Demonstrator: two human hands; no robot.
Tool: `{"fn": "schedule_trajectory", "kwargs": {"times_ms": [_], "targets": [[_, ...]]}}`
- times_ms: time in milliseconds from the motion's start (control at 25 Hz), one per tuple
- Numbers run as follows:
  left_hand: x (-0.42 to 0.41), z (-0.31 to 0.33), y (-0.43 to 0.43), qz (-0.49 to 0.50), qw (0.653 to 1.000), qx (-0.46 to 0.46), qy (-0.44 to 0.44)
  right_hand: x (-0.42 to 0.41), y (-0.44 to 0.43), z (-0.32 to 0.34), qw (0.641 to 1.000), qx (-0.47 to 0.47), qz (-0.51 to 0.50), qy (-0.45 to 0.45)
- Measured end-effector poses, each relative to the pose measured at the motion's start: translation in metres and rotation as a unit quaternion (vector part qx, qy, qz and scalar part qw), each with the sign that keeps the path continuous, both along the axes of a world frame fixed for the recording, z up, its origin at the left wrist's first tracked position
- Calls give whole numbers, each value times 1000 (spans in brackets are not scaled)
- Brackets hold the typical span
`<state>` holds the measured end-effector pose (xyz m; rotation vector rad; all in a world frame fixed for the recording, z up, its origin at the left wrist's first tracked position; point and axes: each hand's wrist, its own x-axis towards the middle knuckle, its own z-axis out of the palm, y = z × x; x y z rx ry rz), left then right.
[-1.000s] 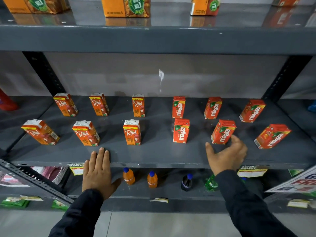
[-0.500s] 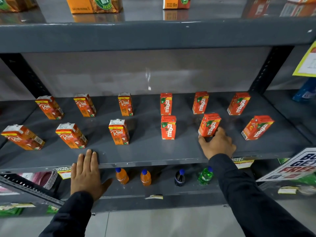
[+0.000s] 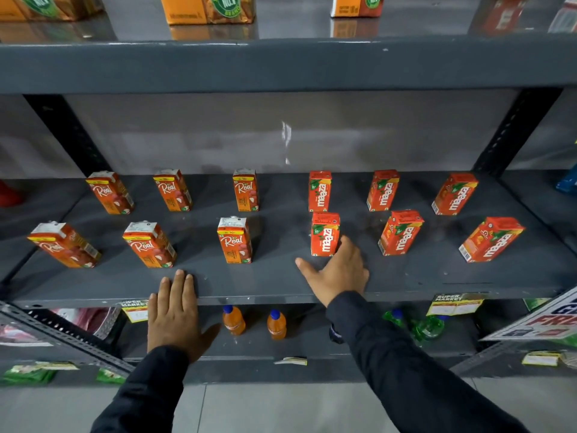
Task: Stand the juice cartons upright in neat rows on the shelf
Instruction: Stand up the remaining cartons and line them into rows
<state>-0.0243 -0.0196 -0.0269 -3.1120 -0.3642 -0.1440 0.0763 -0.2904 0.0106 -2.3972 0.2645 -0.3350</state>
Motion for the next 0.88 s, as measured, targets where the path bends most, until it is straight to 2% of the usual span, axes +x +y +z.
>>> {"fn": "schedule_trajectory", "kwargs": {"times_ms": [80, 200, 480, 560, 640, 680, 760, 880], "targets": [[0, 0, 1, 0, 1000, -4, 2, 12, 7, 5, 998, -38, -37, 38], [-1, 0, 1, -6, 1000, -11, -12, 19, 9, 3, 994, -73, -67, 44], [1, 0, 6, -11, 1000, -12, -16, 19, 16, 5, 996, -55, -75, 15], [-1, -1, 5, -16, 1000, -9, -18, 7, 18, 3, 993, -6, -83, -85], [-2, -1, 1, -22, 1000, -6, -15, -16, 29, -7, 980, -2, -15, -197], [-2, 0, 1, -24, 1000, -5, -19, -26, 42, -8, 980, -10, 46, -193], [-3, 4, 3, -27, 1000, -5, -15, -30, 73, -6, 986, -11, 132, -101], [-6, 7, 11, -45, 999, -19, -11, -16, 115, 2, 991, -17, 130, 29]]}}
